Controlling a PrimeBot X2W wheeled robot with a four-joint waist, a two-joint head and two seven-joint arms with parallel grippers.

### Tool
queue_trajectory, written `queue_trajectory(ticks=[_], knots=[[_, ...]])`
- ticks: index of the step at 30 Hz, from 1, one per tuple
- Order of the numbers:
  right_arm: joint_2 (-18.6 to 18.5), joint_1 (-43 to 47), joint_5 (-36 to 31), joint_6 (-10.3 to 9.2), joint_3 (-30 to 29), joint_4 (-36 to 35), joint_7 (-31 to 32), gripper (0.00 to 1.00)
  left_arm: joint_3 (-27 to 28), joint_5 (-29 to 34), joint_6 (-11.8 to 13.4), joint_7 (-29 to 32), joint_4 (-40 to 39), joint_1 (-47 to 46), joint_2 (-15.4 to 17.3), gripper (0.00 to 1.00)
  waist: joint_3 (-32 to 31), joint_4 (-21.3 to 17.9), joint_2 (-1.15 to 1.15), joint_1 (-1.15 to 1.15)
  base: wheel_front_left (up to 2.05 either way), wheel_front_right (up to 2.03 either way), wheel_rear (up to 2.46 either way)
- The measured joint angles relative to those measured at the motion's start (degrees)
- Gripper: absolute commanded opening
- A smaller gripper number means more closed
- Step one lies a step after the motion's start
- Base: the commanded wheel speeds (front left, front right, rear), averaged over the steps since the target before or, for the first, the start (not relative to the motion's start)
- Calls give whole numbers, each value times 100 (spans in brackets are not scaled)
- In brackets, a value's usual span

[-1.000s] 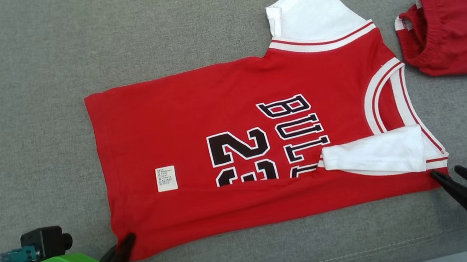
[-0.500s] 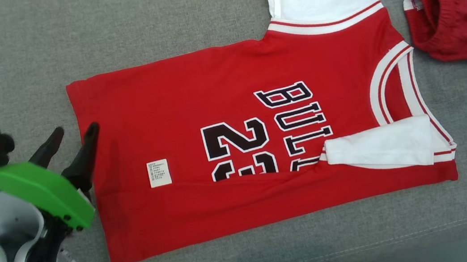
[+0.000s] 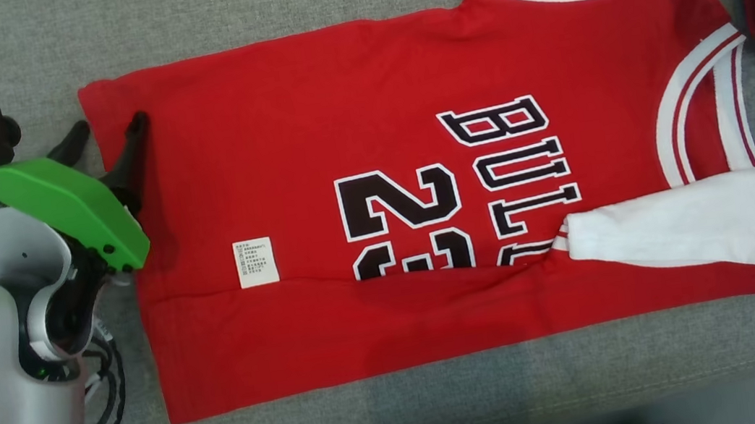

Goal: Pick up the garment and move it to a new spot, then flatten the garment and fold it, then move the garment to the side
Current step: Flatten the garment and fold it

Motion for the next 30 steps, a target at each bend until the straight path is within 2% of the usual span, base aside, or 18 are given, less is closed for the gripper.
queue_trajectory(ticks=[5,6,7,8,15,30], knots=[[294,-108,-69,20,201,594,-60,100,-30,9,-5,-247,355,-350,-241,100,171,101,0,0,0,0,0],[358,-125,-71,63,248,751,-71,100,-66,9,-30,-288,426,-404,-264,52,185,148,0,0,0,0,0],[363,-157,-79,63,248,839,-83,100,-93,5,-96,-301,478,-432,-276,33,190,169,0,0,0,0,0],[371,-207,-88,63,250,948,-86,100,-97,-10,-127,-319,534,-466,-291,0,191,190,0,0,0,0,0],[441,-493,-140,97,212,1463,-236,100,-275,-54,-357,-427,836,-616,-465,0,136,334,0,0,0,0,0],[452,-1198,-125,86,70,2084,-100,100,-586,-100,-564,-579,914,-899,-866,0,311,775,0,0,0,0,0]])
